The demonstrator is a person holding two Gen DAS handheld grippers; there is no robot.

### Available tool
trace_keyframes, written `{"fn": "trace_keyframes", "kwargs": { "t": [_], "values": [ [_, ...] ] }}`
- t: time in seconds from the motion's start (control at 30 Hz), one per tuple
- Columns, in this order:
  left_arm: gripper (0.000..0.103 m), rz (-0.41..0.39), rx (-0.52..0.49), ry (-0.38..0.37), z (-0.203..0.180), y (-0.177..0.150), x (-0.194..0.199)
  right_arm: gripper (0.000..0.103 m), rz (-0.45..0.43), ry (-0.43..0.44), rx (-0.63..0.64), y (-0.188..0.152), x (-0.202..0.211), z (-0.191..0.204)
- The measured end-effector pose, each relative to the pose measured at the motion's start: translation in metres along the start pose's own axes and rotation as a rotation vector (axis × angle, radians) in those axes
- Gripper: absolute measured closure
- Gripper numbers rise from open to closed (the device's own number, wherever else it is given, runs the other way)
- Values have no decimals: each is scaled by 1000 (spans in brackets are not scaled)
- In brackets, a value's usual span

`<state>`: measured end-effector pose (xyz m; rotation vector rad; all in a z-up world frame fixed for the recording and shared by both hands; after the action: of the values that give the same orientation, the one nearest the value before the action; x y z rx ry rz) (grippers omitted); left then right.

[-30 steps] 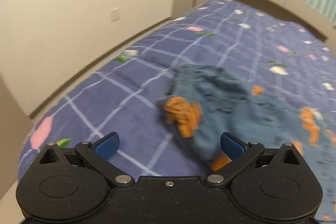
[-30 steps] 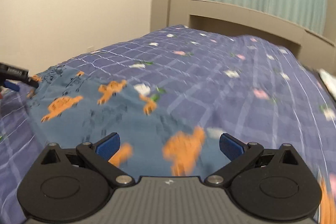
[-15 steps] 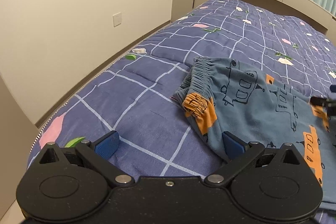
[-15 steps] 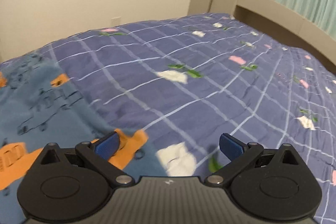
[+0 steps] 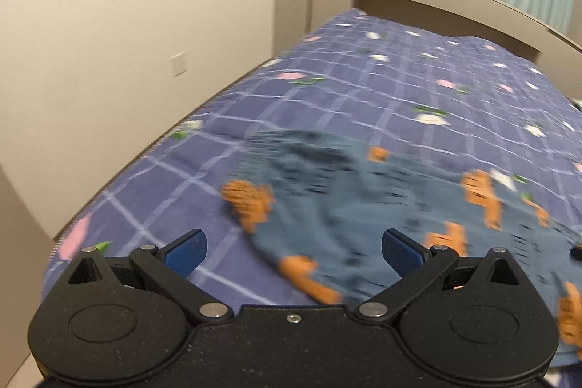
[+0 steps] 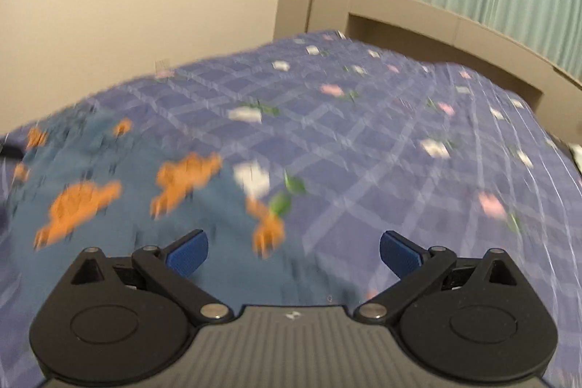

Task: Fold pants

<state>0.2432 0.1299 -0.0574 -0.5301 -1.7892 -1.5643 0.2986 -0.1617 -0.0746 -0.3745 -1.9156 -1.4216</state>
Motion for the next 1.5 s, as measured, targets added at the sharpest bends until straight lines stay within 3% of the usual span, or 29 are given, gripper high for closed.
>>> {"fn": "trace_keyframes", "kwargs": {
  "t": [0.2, 0.37, 0.53, 0.7, 0.93, 1.1, 1.23, 1.37, 1.5],
  "values": [
    [1, 33, -114, -74, -66, -24, 8, 0, 26, -152, -30, -67, 35, -23],
    [1, 62, -177, -103, -113, -45, 13, 0, -56, -127, -166, -98, 70, -53],
    [1, 45, -237, -150, -157, -48, 30, 0, -145, -165, -300, -125, 115, -84],
    [1, 29, -330, -229, -221, -35, 37, 0, -138, -65, -494, -157, 137, -117],
    [1, 35, -470, -450, -341, -26, 33, 0, -138, 150, -730, -191, 142, -154],
    [1, 70, -697, -556, -433, -40, 25, 0, -147, 203, -915, -207, 133, -175],
    [1, 146, -830, -576, -488, -47, 8, 0, -138, 184, -948, -205, 130, -180],
    [1, 233, -855, -520, -514, -45, -14, 0, -176, 173, -966, -205, 128, -181],
    [1, 291, -852, -468, -520, -47, -32, 0, -272, 171, -987, -201, 122, -182]
  ]
}}
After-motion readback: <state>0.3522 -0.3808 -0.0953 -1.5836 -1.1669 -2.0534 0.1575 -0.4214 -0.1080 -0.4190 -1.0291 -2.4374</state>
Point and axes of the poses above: each gripper's, at about its wrist camera, not at the fingertips, and x roughly against the way its jaws point, z to its left, y to its top, the point moved 5 cm from there along -x, roughly the way its jaws point, and after that the axes turned 5 degrees about z, right-handed, at the moved point
